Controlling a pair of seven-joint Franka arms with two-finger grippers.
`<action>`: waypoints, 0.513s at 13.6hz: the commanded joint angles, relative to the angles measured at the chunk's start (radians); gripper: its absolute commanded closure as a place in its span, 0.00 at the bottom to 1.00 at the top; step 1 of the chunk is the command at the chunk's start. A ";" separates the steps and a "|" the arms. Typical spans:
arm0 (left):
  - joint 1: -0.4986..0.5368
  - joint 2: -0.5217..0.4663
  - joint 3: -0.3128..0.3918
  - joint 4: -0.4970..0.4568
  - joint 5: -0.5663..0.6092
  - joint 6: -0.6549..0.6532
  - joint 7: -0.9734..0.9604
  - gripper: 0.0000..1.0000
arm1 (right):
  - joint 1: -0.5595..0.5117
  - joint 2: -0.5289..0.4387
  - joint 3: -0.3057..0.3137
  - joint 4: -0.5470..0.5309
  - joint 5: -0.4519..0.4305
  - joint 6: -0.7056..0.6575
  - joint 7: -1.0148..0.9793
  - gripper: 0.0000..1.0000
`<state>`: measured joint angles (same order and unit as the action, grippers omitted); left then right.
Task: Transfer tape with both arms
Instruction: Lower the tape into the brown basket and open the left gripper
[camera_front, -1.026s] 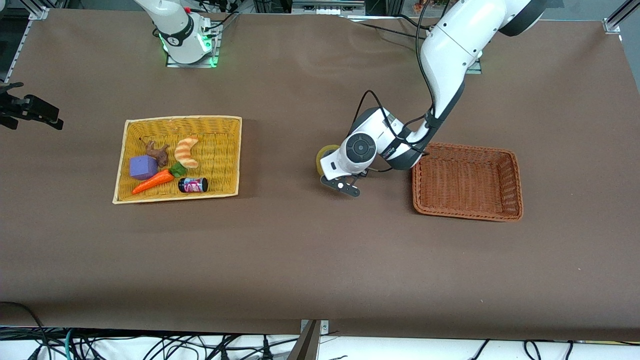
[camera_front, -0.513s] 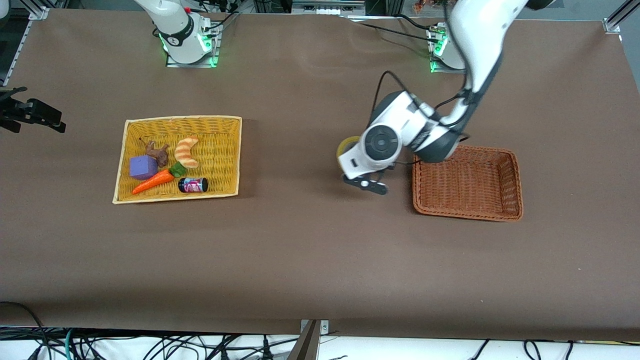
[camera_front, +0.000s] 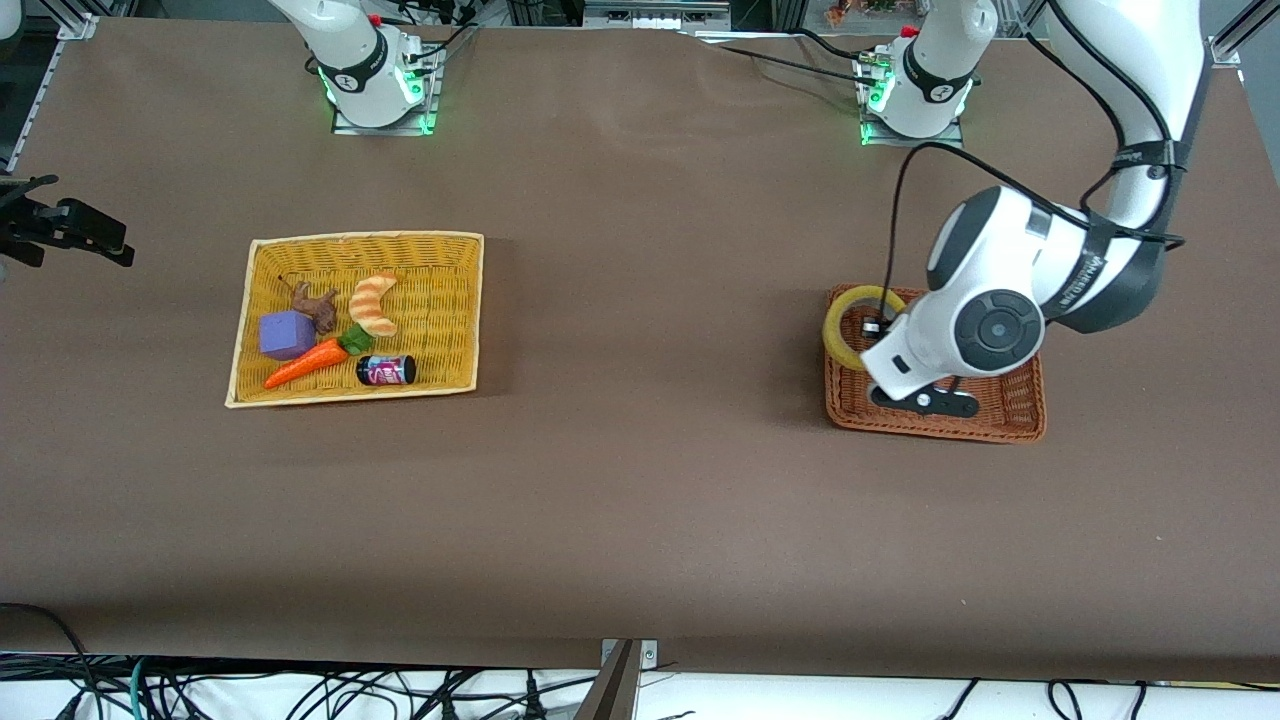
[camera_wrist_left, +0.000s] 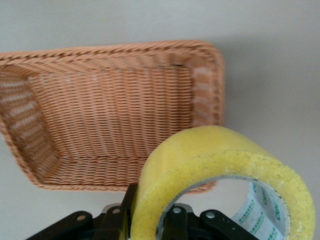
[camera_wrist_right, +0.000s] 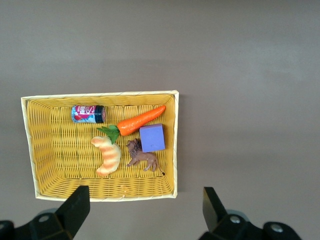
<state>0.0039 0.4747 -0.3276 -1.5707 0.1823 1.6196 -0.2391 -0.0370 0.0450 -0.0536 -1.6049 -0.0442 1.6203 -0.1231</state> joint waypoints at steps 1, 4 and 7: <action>0.068 -0.004 -0.016 -0.020 0.039 -0.007 0.119 1.00 | -0.004 0.012 0.003 0.028 0.001 -0.010 -0.015 0.00; 0.165 0.005 -0.014 -0.076 0.048 0.066 0.243 1.00 | -0.004 0.015 0.003 0.028 0.001 -0.010 -0.013 0.00; 0.220 0.001 -0.019 -0.240 0.143 0.242 0.270 1.00 | -0.004 0.015 0.003 0.028 0.001 -0.008 -0.013 0.00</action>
<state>0.1917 0.4974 -0.3264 -1.6977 0.2764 1.7628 -0.0010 -0.0370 0.0469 -0.0536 -1.6048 -0.0442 1.6204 -0.1231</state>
